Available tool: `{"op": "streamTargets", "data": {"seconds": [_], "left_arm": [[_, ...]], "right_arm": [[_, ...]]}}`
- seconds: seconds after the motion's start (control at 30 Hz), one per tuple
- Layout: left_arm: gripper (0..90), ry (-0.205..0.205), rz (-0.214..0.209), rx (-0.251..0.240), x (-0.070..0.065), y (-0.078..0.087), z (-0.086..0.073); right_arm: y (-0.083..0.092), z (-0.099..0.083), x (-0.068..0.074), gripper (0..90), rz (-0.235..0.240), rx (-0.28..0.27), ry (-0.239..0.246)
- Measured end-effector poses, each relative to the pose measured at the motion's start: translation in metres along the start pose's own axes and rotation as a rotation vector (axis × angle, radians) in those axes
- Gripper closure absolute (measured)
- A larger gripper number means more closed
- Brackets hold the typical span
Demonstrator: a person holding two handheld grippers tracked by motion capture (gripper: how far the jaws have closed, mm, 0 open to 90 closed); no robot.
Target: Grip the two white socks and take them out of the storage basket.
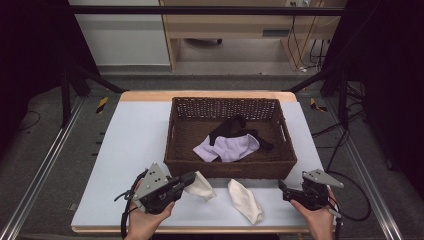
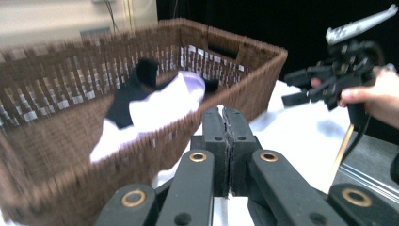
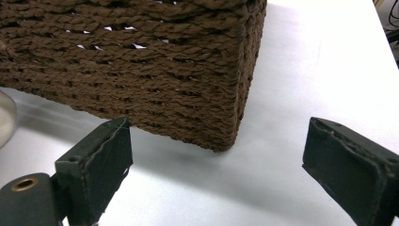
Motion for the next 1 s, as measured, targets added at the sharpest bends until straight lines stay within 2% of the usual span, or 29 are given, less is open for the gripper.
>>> {"op": "streamTargets", "data": {"seconds": [0.1,0.13,0.17,0.2,0.23,0.33,0.37,0.47,0.53,0.67,0.77,0.9,0.93,1.0], "left_arm": [[88.5,0.032,-0.007,0.03,0.003,-0.007,-0.016],[88.5,0.032,-0.007,0.03,0.003,-0.007,-0.016],[88.4,0.05,-0.012,0.059,0.005,-0.013,-0.027],[88.3,0.05,-0.012,0.059,0.005,-0.013,-0.027],[88.2,0.071,-0.014,0.09,0.008,-0.019,-0.036],[87.8,0.084,-0.008,0.115,0.011,-0.025,-0.045],[86.5,0.101,-0.001,0.139,0.016,-0.029,-0.054],[82.7,0.125,0.013,0.182,0.023,-0.035,-0.067],[76.5,0.139,0.023,0.211,0.028,-0.037,-0.076],[60.5,0.138,0.076,0.233,0.039,-0.038,-0.088],[50.7,0.167,0.117,0.231,0.049,-0.034,-0.093],[42.5,0.189,0.198,0.217,0.071,-0.023,-0.097],[40.7,0.189,0.198,0.217,0.071,-0.023,-0.097],[38.5,0.196,0.233,0.217,0.083,-0.015,-0.101]], "right_arm": [[-0.001,-0.001,0.0,8.9,0.001,0.006,-0.008],[-0.001,-0.001,0.0,8.9,0.001,0.006,-0.008],[-0.002,-0.002,-0.001,8.9,-0.003,0.007,-0.001],[-0.002,-0.002,-0.001,8.9,-0.003,0.007,-0.001],[-0.003,-0.002,-0.001,8.9,-0.003,0.009,0.001],[-0.004,-0.003,-0.001,8.9,-0.004,0.012,0.001],[-0.005,-0.004,-0.001,8.9,-0.001,0.019,-0.003],[-0.006,-0.005,-0.002,8.9,-0.005,0.02,-0.004],[-0.006,-0.006,-0.003,9.0,-0.01,0.018,-0.006],[-0.007,-0.006,-0.002,9.0,-0.009,0.021,-0.005],[-0.007,-0.006,-0.002,9.0,-0.008,0.02,-0.003],[-0.007,-0.006,-0.004,9.0,-0.013,0.016,-0.008],[-0.007,-0.006,-0.004,9.0,-0.013,0.016,-0.008],[-0.007,-0.007,-0.006,9.0,-0.012,0.017,-0.014]]}}
Point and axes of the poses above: each handheld gripper's, and its own axes: y roughly backward along the jaws, z roughly out of its top, x roughly to its left, the point moved 7 cm from there along -y, roughly forward along the jaws, and after that the axes turned 7 degrees about x, right-handed, at the moved point
